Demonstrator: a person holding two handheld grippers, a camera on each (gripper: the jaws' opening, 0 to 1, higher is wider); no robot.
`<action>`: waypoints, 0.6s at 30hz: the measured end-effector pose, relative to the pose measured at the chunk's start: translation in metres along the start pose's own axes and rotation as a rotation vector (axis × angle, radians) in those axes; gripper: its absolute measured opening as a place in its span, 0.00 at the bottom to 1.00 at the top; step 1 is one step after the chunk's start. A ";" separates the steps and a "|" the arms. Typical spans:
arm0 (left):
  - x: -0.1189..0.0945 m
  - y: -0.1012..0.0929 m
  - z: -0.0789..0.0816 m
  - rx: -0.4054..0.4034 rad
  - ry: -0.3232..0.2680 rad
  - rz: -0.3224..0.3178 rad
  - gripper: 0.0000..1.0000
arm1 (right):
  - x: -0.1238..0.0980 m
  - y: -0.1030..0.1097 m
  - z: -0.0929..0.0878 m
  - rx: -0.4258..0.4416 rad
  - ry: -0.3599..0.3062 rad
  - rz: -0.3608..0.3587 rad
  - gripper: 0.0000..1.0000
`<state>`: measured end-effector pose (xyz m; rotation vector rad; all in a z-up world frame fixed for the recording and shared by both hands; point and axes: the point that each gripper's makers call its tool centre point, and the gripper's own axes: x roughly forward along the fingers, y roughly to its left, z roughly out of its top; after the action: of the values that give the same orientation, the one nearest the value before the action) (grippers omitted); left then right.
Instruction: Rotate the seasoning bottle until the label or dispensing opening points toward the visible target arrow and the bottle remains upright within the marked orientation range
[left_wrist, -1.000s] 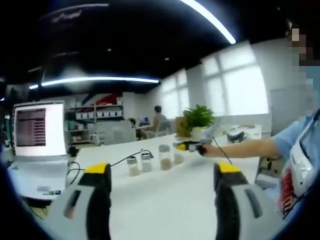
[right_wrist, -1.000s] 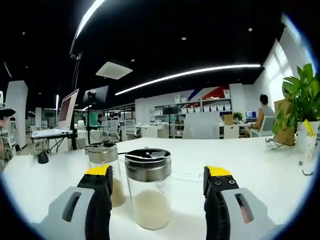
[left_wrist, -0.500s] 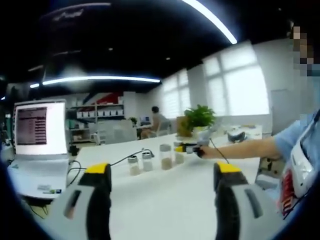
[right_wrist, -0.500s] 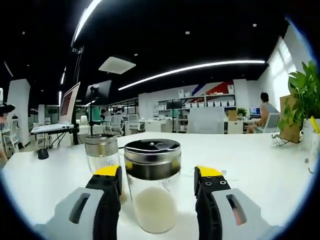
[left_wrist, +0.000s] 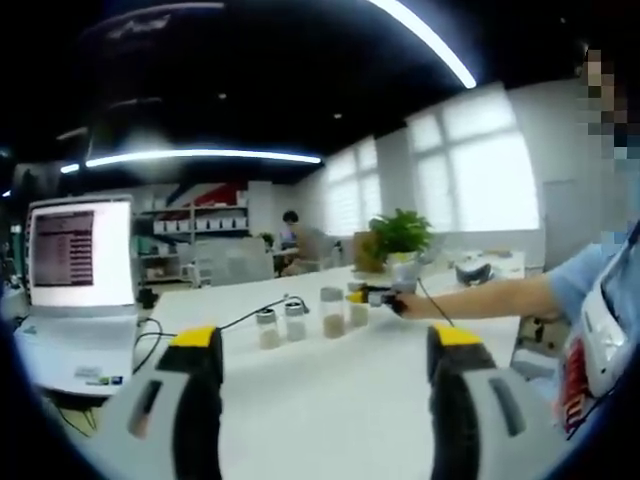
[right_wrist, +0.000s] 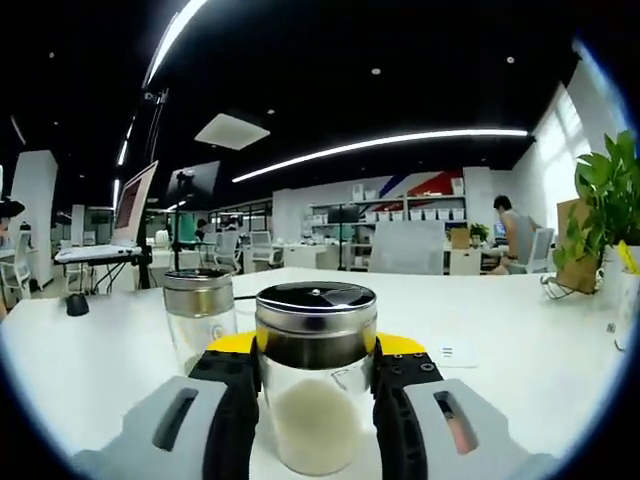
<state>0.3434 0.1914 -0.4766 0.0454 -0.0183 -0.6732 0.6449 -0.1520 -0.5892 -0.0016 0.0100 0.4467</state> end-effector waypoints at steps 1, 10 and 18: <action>0.000 0.001 0.000 -0.001 -0.002 0.002 0.89 | 0.000 -0.001 0.000 0.000 -0.001 -0.001 0.43; 0.002 0.002 -0.002 -0.007 0.006 0.004 0.89 | -0.005 0.006 0.000 -0.002 0.001 0.000 0.43; 0.004 0.003 -0.003 -0.009 0.012 0.000 0.89 | -0.007 0.008 0.000 0.010 0.010 0.007 0.43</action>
<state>0.3483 0.1915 -0.4799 0.0408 -0.0037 -0.6726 0.6350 -0.1476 -0.5896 0.0059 0.0220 0.4532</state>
